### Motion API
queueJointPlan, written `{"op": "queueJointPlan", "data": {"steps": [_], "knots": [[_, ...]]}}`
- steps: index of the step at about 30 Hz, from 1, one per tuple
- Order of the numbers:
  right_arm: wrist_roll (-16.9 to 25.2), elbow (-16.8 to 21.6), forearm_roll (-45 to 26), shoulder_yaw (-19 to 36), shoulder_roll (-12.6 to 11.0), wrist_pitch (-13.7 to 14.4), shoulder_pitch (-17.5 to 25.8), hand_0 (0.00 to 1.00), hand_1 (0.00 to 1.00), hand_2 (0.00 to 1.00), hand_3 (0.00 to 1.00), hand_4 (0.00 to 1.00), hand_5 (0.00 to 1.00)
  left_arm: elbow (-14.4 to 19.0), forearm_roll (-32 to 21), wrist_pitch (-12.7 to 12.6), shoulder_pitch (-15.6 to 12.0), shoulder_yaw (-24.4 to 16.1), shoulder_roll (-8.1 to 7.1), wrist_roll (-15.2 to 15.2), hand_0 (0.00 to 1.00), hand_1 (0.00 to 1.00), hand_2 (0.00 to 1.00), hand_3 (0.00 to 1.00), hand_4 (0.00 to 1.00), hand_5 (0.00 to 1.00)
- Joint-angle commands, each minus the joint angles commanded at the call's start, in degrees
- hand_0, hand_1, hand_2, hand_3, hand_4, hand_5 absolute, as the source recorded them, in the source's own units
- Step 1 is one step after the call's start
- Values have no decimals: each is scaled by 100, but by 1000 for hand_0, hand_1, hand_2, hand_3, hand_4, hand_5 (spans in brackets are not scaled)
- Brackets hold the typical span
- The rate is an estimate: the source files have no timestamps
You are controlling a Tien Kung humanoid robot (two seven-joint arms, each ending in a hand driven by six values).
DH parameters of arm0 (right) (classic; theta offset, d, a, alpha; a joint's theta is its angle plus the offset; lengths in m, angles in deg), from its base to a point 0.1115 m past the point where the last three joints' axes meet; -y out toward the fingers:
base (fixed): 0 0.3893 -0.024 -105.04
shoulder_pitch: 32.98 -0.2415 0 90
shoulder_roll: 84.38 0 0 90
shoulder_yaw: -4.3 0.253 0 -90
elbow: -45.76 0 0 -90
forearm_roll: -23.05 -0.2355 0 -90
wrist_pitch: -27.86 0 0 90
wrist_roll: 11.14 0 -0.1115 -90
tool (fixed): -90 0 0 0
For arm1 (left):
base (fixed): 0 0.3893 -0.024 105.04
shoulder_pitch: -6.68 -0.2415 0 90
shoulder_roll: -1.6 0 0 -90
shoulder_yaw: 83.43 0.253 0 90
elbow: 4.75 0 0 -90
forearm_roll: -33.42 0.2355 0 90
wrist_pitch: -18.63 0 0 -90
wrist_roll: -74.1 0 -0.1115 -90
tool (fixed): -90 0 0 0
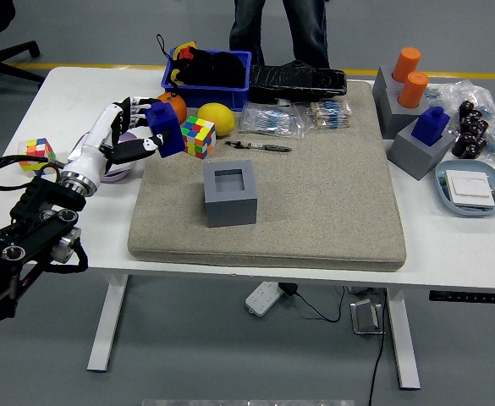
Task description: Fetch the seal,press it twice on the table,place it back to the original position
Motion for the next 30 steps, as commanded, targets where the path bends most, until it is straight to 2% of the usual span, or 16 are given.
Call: {"op": "queueJointPlan", "data": {"steps": [5, 12, 19, 26, 30], "knots": [[2, 4, 3, -6, 9, 0, -2, 868, 782, 743, 746, 804, 561, -130, -104, -66, -282, 21, 0, -98, 696, 511, 469, 687, 646, 2], [2, 7, 2, -40, 12, 2, -11, 867, 782, 743, 745, 804, 561, -264, -226, -161, -570, 56, 126, -246, 697, 511, 467, 684, 645, 2], [-3, 5, -8, -91, 12, -2, -26, 867, 782, 743, 744, 804, 561, -400, -338, -238, -753, 164, 250, -398, 697, 511, 466, 671, 646, 2], [-6, 3, -19, -133, 8, -3, -28, 867, 782, 743, 744, 804, 562, -463, -466, -470, -876, 212, 380, -698, 697, 511, 466, 671, 650, 2], [-5, 6, -23, -159, 12, -2, -27, 867, 782, 743, 744, 804, 562, -476, -431, -530, -923, 251, 438, -770, 697, 511, 466, 671, 650, 2]]}}
